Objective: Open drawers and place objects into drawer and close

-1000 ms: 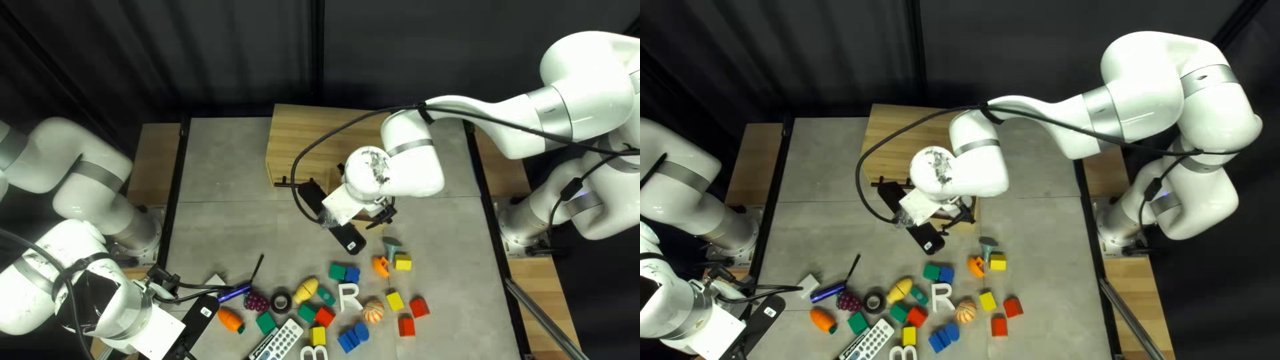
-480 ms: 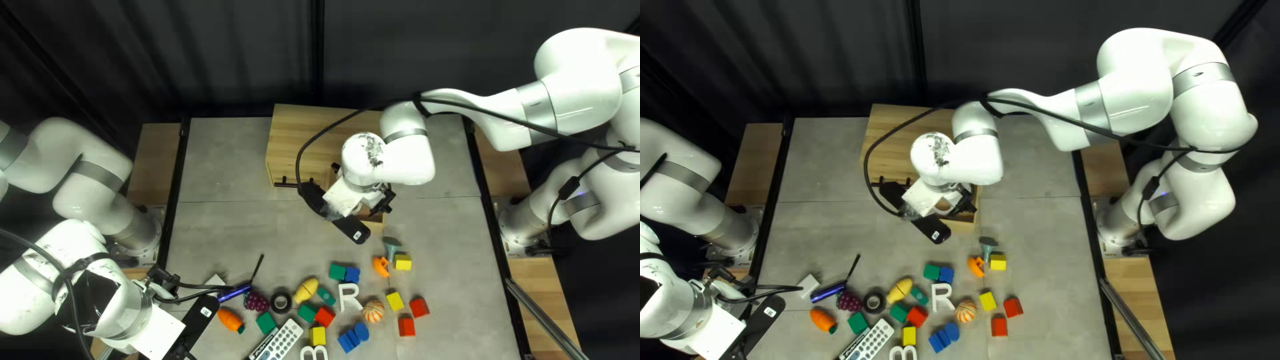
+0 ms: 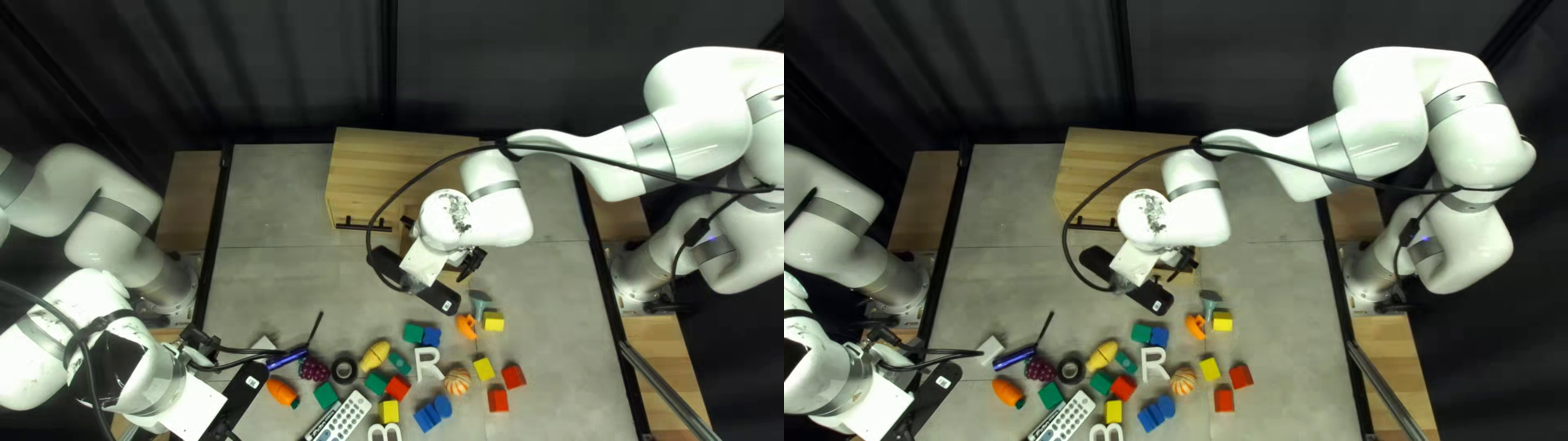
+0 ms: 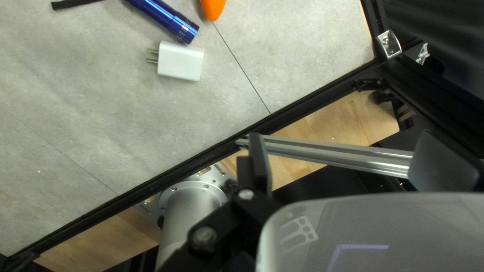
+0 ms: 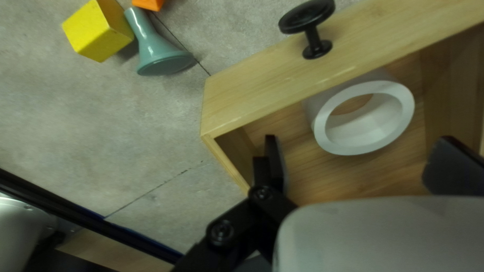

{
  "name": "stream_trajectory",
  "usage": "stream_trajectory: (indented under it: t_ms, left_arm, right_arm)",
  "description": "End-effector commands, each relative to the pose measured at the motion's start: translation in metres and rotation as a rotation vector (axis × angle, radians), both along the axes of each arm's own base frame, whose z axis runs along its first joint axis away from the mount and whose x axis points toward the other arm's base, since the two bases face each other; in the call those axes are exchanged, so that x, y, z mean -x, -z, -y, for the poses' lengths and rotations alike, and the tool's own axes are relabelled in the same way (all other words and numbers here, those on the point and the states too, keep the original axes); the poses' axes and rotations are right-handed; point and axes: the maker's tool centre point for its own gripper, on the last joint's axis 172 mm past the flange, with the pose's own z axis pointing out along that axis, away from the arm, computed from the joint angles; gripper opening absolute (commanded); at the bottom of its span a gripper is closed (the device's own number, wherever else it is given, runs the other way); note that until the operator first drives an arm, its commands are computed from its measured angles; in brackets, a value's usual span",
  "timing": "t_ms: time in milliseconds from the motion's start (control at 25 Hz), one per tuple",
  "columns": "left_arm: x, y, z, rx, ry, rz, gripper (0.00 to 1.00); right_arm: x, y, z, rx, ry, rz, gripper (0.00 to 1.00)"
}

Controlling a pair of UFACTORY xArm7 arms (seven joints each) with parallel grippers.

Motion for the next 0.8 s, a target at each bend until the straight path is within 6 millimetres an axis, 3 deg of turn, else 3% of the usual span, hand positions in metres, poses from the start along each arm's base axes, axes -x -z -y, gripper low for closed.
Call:
stream_trajectory:
  t_ms: [40,320,360,400,440,480,800]
  left_arm:
    - [0.0000,0.0000,0.0000,0.000,0.000,0.000,1.00]
    - [0.0000,0.0000,0.0000,0.000,0.000,0.000,1.00]
    - [0.0000,0.0000,0.0000,0.000,0.000,0.000,1.00]
    - [0.0000,0.0000,0.0000,0.000,0.000,0.000,1.00]
    - [0.0000,0.0000,0.0000,0.000,0.000,0.000,1.00]
    - [0.0000,0.0000,0.0000,0.000,0.000,0.000,1.00]
    - [0.0000,0.0000,0.0000,0.000,0.000,0.000,1.00]
  right_arm:
    - [0.0033,0.0043,0.0130,0.002,-0.024,-0.004,1.00]
    - [0.0005,0.0041,0.0221,0.005,-0.062,-0.027,0.99]
    - [0.0006,0.0036,0.0226,0.006,-0.064,-0.029,0.83]
    - [0.0005,0.0018,0.0228,0.006,-0.067,-0.031,0.75]
    - [0.0005,0.0015,0.0228,0.007,-0.068,-0.032,0.35]
    - [0.0003,-0.0005,0.0220,0.007,-0.071,-0.033,0.05]
    - [-0.0020,-0.0010,0.0166,0.000,-0.080,-0.033,0.00]
